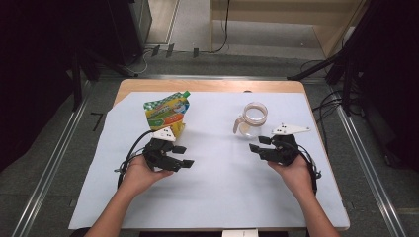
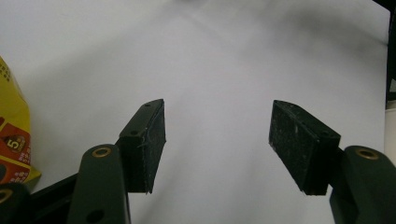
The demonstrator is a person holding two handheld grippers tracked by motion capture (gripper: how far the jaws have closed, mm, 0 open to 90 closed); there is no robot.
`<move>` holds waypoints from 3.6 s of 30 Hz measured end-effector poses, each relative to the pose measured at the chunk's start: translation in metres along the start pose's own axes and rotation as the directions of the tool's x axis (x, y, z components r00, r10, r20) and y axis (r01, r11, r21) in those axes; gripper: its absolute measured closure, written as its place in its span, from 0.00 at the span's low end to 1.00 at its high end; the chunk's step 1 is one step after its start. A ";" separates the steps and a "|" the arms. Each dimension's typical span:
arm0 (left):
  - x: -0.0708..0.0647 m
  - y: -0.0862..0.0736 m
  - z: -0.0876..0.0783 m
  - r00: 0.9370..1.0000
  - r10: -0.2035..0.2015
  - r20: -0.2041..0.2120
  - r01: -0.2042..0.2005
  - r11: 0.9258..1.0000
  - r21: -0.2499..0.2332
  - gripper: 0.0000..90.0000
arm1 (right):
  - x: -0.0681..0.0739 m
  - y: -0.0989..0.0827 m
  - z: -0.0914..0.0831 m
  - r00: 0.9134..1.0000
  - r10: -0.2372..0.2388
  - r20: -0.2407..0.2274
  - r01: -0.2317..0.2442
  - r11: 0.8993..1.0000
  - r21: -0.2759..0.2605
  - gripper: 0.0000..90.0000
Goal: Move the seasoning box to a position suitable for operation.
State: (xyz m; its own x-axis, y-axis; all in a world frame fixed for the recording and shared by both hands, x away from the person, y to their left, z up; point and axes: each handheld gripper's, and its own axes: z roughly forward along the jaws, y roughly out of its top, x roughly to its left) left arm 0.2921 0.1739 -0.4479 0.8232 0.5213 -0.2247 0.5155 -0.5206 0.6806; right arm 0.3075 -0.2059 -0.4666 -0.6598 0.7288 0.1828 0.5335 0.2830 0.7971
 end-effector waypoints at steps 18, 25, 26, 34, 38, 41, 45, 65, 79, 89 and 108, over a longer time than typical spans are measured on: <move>-0.007 0.002 -0.004 0.999 0.020 0.025 -0.020 1.000 -0.021 0.43 | -0.006 0.000 -0.003 0.999 0.037 0.015 -0.038 0.999 0.004 0.57; -0.008 0.003 -0.003 0.999 0.020 0.042 -0.019 1.000 -0.021 0.42 | -0.013 0.001 0.003 0.998 0.041 0.042 -0.041 0.999 0.013 0.55; -0.007 0.003 -0.003 0.999 0.016 0.047 -0.015 1.000 -0.020 0.42 | -0.014 0.001 0.003 0.998 0.036 0.048 -0.036 0.999 0.014 0.54; -0.009 0.003 -0.002 0.998 0.025 0.052 -0.024 1.000 -0.016 0.43 | -0.023 0.013 0.005 0.990 0.055 0.126 -0.051 0.998 -0.035 0.33; -0.009 0.003 -0.002 0.998 0.028 0.051 -0.027 1.000 -0.014 0.43 | -0.026 0.018 0.013 0.986 0.083 0.146 -0.078 0.996 -0.035 0.23; -0.009 0.003 -0.003 0.998 0.030 0.052 -0.029 0.999 -0.016 0.44 | -0.030 0.020 0.022 0.985 0.092 0.148 -0.088 0.995 -0.038 0.21; -0.008 0.002 -0.004 0.998 0.027 0.052 -0.027 1.000 -0.012 0.45 | -0.035 0.023 0.033 0.981 0.109 0.159 -0.105 0.994 -0.035 0.19; -0.011 -0.005 -0.008 0.999 0.005 0.046 -0.005 1.000 0.003 0.46 | -0.046 0.018 0.080 0.969 0.101 0.226 -0.084 0.993 -0.085 0.11; -0.012 -0.007 -0.006 0.999 -0.002 0.044 0.001 1.000 0.003 0.45 | -0.045 0.019 0.091 0.962 0.084 0.258 -0.057 0.992 -0.112 0.13; -0.010 -0.007 -0.007 0.999 -0.012 0.041 0.012 1.000 0.004 0.45 | -0.037 0.023 0.084 0.961 0.066 0.269 -0.035 0.993 -0.115 0.13; -0.014 -0.003 -0.009 0.998 0.007 0.055 -0.007 1.000 -0.003 0.44 | 0.011 0.023 0.054 0.984 0.020 0.177 0.001 0.993 -0.118 0.13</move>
State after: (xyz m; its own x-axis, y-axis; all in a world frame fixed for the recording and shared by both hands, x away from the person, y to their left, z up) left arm 0.2765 0.1743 -0.4409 0.8388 0.4794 -0.2580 0.5089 -0.5222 0.6843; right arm 0.3408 -0.1579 -0.4772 -0.5453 0.8330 0.0938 0.4664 0.2085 0.8596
